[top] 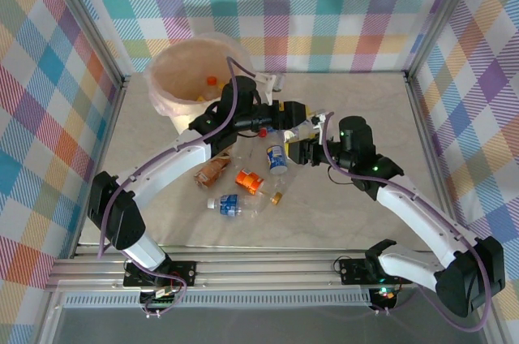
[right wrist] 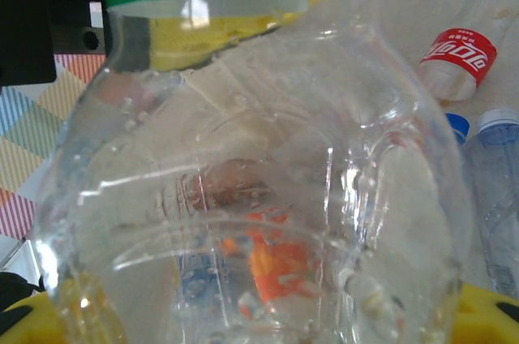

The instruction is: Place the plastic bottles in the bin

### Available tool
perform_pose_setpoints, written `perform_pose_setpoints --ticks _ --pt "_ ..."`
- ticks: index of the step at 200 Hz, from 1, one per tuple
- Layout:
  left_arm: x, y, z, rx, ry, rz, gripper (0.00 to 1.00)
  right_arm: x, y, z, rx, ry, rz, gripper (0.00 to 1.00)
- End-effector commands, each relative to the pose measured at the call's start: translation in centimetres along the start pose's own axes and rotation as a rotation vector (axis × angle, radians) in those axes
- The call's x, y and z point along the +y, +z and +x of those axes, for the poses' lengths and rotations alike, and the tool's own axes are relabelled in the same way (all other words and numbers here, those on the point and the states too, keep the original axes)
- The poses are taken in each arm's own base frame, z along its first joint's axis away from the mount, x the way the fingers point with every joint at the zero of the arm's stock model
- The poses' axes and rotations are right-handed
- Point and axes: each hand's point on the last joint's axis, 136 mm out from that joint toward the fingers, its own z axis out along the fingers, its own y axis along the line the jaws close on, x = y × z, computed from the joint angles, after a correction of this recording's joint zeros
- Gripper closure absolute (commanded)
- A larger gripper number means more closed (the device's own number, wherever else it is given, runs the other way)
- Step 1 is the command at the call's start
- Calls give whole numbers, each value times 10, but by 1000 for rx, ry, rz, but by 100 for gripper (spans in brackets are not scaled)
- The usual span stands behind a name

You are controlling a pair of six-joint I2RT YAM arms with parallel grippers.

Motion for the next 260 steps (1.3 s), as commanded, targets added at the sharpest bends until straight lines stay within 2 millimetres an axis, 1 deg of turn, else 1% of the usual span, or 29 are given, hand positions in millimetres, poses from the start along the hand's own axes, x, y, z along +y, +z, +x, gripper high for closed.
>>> perform_pose_setpoints --ticks 1,34,43,53,66,81,97,100,101,102,104,139,172,208,227,232,248,253,257,260 --pt "-20 2 -11 -20 20 56 47 14 0 -20 -52 -37 -38 52" --pt "-19 1 -11 -21 18 53 70 13 2 -17 -42 -38 -29 52" --pt "-18 2 -10 -19 18 51 74 12 2 -17 -41 -38 -23 49" --pt "-19 1 -11 -22 21 47 77 12 2 -16 -39 -37 -18 45" --pt "-19 -1 -11 -25 29 44 79 11 1 -16 -36 -38 -7 37" --pt "-19 -4 -13 -34 43 32 82 8 0 -15 -31 -39 13 24" --pt "-18 -10 -18 -52 68 9 84 4 -3 -14 -29 -40 42 9" --pt "-19 -11 -19 -56 74 4 85 3 -4 -14 -31 -40 48 5" --pt "-18 -11 -19 -58 76 1 85 3 -4 -13 -27 -38 51 5" --pt "-18 -11 -19 -57 76 -2 85 3 -5 -13 -29 -39 53 1" --pt "-18 -13 -20 -61 82 -6 85 2 -5 -14 -32 -39 57 0" --pt "-14 -35 -39 -124 165 -105 86 2 -19 -14 -48 -49 85 0" --pt "-9 -65 -70 -209 231 -198 87 -5 -32 -17 -79 -21 157 0" --pt "-12 -102 -107 -309 301 -266 87 -3 -46 -22 -124 -18 176 0" --pt "-13 -120 -127 -360 345 -312 87 -13 -54 -25 -142 8 245 0" --pt "-13 -124 -133 -370 354 -325 87 -17 -56 -25 -144 19 273 0" --pt "-13 -138 -152 -410 387 -361 87 -24 -59 -23 -138 36 315 0" --pt "-11 -142 -157 -424 398 -374 87 -25 -59 -21 -134 38 321 0" --pt "-4 -143 -155 -402 394 -399 87 -25 -59 -21 -132 41 323 0" --pt "-3 -146 -159 -407 399 -408 87 -26 -59 -20 -131 43 325 0"
